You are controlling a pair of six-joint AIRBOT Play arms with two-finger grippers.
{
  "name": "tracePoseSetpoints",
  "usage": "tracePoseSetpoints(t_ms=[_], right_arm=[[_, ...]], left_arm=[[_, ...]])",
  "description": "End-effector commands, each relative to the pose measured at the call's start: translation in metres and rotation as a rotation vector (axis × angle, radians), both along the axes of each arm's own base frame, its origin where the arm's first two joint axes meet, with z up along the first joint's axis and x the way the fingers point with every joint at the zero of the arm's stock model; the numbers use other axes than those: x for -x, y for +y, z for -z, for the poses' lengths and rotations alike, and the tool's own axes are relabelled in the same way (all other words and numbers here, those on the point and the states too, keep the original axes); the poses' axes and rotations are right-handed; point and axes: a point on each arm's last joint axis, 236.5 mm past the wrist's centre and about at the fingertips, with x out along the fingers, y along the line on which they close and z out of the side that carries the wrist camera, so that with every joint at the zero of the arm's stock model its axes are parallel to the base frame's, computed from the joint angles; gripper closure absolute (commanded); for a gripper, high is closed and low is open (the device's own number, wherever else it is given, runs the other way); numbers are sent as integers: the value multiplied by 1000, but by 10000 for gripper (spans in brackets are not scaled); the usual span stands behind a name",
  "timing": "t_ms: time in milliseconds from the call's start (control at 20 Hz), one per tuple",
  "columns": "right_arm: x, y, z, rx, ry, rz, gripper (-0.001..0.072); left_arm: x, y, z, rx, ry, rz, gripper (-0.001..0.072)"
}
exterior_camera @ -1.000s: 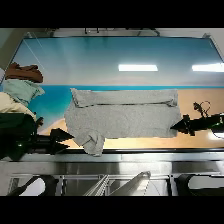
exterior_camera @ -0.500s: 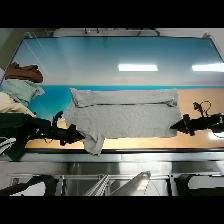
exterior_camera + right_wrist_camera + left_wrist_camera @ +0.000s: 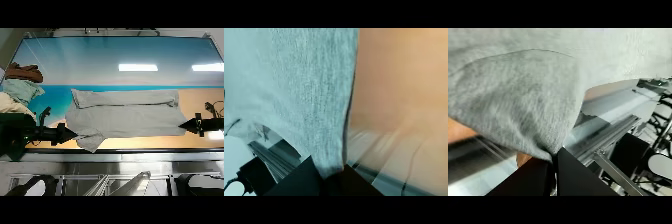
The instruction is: Fold the shirts.
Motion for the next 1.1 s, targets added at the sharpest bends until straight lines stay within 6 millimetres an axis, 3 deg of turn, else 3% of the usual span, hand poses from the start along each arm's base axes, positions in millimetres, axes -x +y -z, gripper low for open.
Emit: tracePoseSetpoints(t_ms=[0,250,400,550,700,850,1050], right_arm=[[5,-15,-14,-13,-2,56,696],[6,-12,-17,-30,-1,47,696],[-14,-9,-31,-80,-68,101,696],[-46,-14,-47,-109,-178,192,695],[-82,-15,-50,-56,-284,235,695],[-118,-8,-33,36,-336,247,695],[-149,2,-6,116,-347,235,695]], left_arm=[[21,11,-15,43,2,-59,693],[24,18,-35,58,-48,-95,694],[6,29,-52,25,-105,-106,694],[-32,49,-75,3,-158,-113,694],[-74,63,-83,-6,-168,-89,694],[-116,52,-75,-5,-165,2,694],[-169,33,-44,9,-126,99,693]])
